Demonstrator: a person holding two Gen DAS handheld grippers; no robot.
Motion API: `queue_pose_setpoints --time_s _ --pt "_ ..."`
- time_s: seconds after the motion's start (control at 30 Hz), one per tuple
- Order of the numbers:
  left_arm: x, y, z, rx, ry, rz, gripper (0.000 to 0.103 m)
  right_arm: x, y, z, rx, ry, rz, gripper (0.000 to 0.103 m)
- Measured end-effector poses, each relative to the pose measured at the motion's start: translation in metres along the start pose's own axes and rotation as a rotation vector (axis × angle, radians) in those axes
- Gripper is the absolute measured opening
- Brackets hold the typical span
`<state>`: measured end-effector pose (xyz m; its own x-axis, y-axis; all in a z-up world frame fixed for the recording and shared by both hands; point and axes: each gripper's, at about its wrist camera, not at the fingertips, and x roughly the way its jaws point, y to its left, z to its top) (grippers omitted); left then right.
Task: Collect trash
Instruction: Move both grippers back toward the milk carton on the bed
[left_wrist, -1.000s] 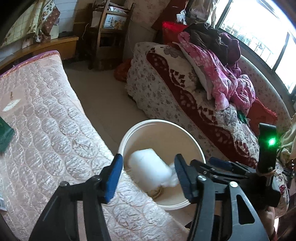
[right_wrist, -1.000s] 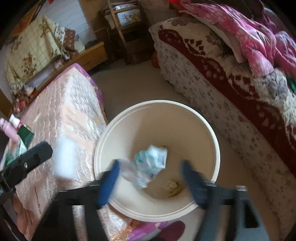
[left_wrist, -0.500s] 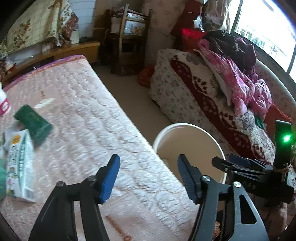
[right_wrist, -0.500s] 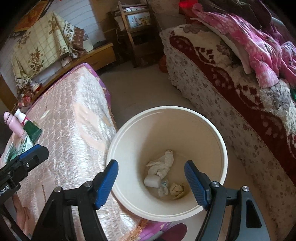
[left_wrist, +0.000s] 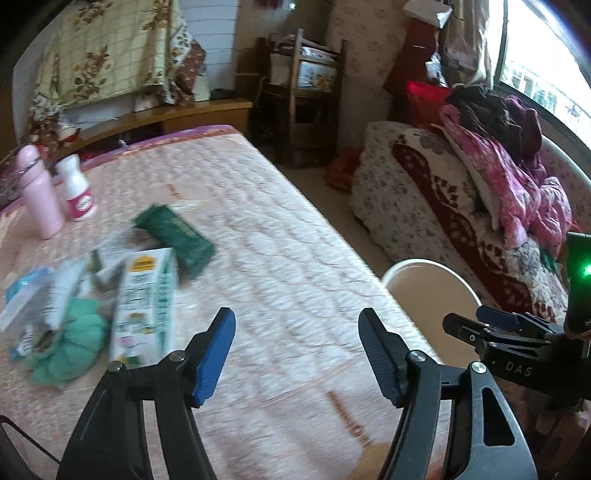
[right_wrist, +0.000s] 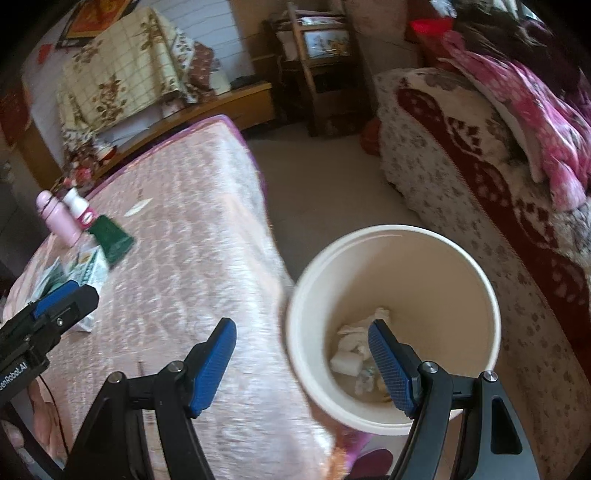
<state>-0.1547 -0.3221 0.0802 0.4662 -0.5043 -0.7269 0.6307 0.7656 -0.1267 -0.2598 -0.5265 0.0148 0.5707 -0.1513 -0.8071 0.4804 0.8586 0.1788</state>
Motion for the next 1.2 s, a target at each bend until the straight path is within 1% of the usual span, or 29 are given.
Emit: queue_pose_setpoints --time_s 0.1,0.3,0.6,0.7,0.8,0.9,0.97,1.03,1.13,1.17,1.2 --pt "-0.012 0.021 -0.004 -0.013 -0.014 0.037 0.070 0.001 0.023 0.000 -0.032 0.001 0.024 0.078" --pt "-0.035 0.070 -0.013 -0.073 -0.028 0.096 0.070 0.009 0.073 -0.001 -0.107 0.022 0.082 0.078" --pt "-0.062 0.154 -0.027 -0.164 -0.029 0.203 0.070 0.023 0.146 -0.003 -0.210 0.051 0.169 0.078" --pt "-0.065 0.177 -0.028 -0.226 -0.028 0.198 0.070 0.027 0.166 -0.002 -0.238 0.056 0.189 0.078" --pt "-0.067 0.179 -0.023 -0.243 -0.042 0.183 0.071 0.030 0.180 -0.002 -0.250 0.056 0.202 0.078" --pt "-0.062 0.170 -0.014 -0.226 -0.053 0.156 0.077 0.032 0.182 -0.001 -0.245 0.061 0.208 0.078" --pt "-0.057 0.165 -0.003 -0.215 -0.059 0.139 0.078 0.032 0.180 -0.001 -0.244 0.065 0.202 0.078" --pt "-0.051 0.163 0.013 -0.209 -0.070 0.140 0.082 0.031 0.177 0.000 -0.243 0.066 0.196 0.078" --pt "-0.030 0.168 0.040 -0.232 -0.043 0.159 0.082 0.032 0.169 0.000 -0.231 0.069 0.185 0.078" --pt "-0.023 0.170 0.048 -0.239 -0.023 0.158 0.082 0.032 0.166 0.001 -0.225 0.072 0.183 0.078" --pt "-0.009 0.172 0.057 -0.242 0.015 0.169 0.082 0.032 0.163 0.001 -0.219 0.073 0.183 0.078"
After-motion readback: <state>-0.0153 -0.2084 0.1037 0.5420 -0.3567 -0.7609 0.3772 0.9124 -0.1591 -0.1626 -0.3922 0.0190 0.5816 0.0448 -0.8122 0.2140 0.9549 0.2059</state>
